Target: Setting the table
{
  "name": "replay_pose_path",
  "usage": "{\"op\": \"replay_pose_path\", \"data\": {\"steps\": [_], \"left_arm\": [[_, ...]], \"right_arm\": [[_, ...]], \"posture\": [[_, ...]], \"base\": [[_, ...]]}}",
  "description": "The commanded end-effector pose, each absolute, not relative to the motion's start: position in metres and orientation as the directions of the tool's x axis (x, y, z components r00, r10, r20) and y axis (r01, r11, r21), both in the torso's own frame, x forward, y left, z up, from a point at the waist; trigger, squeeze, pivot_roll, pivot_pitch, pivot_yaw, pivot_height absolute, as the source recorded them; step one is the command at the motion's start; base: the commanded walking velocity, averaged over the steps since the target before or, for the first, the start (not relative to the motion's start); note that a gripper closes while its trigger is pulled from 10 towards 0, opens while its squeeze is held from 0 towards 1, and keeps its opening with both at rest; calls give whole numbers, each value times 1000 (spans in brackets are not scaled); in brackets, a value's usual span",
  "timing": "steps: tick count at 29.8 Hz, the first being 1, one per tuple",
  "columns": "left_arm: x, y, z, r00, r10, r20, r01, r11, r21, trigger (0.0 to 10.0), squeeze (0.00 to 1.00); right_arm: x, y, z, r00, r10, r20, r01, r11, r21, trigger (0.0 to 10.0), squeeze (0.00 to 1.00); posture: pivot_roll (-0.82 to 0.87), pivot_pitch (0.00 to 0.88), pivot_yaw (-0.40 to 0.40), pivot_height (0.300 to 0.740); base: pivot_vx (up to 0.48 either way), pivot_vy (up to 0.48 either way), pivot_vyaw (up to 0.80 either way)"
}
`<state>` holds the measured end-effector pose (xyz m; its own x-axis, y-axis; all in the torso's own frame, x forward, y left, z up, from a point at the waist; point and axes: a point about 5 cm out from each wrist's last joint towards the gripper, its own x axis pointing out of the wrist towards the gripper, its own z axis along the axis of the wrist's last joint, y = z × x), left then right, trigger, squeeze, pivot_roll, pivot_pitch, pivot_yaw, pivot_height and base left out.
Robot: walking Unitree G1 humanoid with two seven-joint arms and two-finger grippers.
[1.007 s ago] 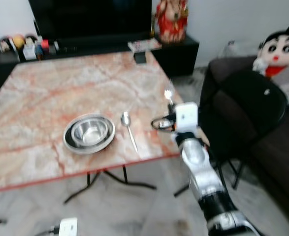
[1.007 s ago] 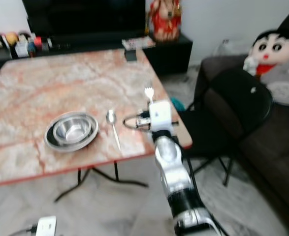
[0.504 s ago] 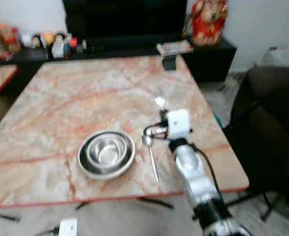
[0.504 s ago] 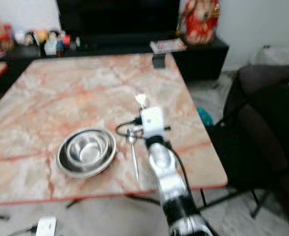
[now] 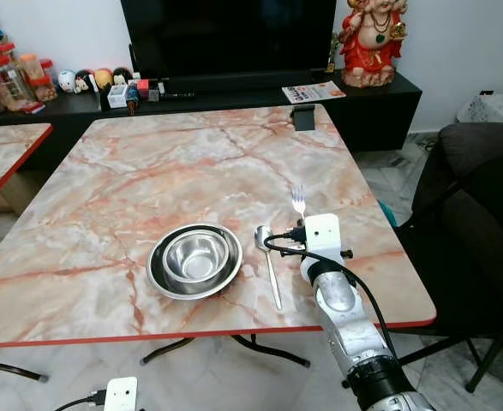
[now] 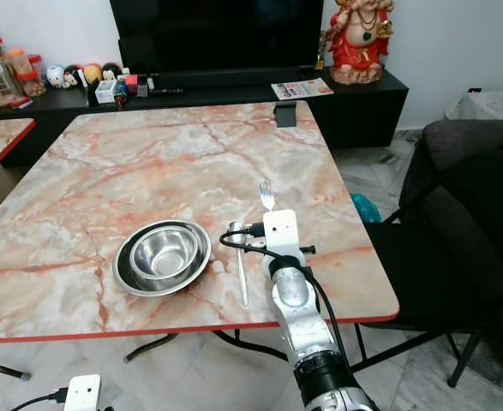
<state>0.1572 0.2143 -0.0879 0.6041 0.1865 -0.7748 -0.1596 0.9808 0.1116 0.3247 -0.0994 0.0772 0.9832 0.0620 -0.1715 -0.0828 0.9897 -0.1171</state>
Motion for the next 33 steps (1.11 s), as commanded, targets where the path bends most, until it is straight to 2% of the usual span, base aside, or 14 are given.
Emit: {"op": "replay_pose_path", "data": {"steps": [1, 17, 33], "left_arm": [[154, 218, -89, 586, 185, -789, -148, 982, 121, 10000, 0], [146, 225, -91, 565, 206, -799, -150, 978, 146, 10000, 0], [139, 228, -93, 543, 206, -814, -148, 978, 148, 10000, 0]], "right_arm": [[329, -97, 78, 978, 48, -201, -72, 991, -114, 10000, 0], [333, -78, 60, 939, 122, -320, -160, 983, -95, 10000, 0], [339, -77, 55, 920, 78, -383, -125, 987, -99, 10000, 0]], "posture": [[-25, 0, 81, 740], [-1, 0, 77, 740], [12, 2, 79, 740]], "base": [[0, 0, 0], [0, 0, 0], [0, 0, 0]]}}
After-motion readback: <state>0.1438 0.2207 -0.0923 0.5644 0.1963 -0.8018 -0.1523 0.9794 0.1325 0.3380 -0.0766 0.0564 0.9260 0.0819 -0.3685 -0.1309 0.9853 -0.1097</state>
